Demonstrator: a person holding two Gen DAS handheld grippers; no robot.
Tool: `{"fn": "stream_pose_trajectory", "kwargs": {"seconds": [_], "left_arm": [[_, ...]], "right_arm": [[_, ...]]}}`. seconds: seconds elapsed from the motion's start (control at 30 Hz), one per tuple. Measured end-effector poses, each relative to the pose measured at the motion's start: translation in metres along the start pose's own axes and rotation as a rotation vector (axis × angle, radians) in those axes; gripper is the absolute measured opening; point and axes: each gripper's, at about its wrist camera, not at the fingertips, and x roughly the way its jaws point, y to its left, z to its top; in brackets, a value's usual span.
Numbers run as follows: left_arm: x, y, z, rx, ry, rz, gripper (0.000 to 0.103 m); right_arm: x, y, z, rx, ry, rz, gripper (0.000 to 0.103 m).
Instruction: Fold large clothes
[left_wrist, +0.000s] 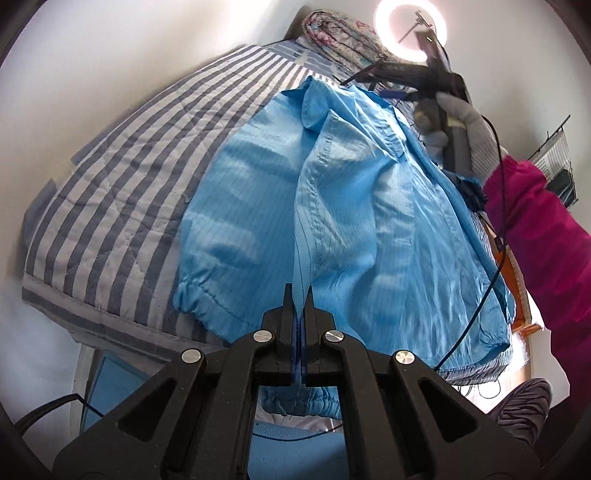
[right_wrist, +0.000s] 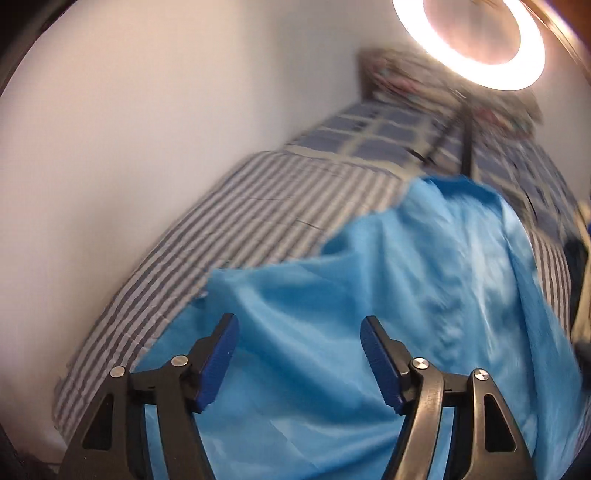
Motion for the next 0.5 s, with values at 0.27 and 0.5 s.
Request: {"fn": "stream_pose_trajectory", "kwargs": {"seconds": [0.27,0.5], "left_arm": [[0.006,0.015,-0.001,-0.026,0.024,0.005,0.0],[0.009,0.022,0.002,-0.054,0.03,0.001,0.0]], "right_arm": [[0.056,0.043,0.022,-0.14,0.083,0.024,0.071],[0.089,0.045,0.026,-0.189,0.147,0.015,0.001]]}}
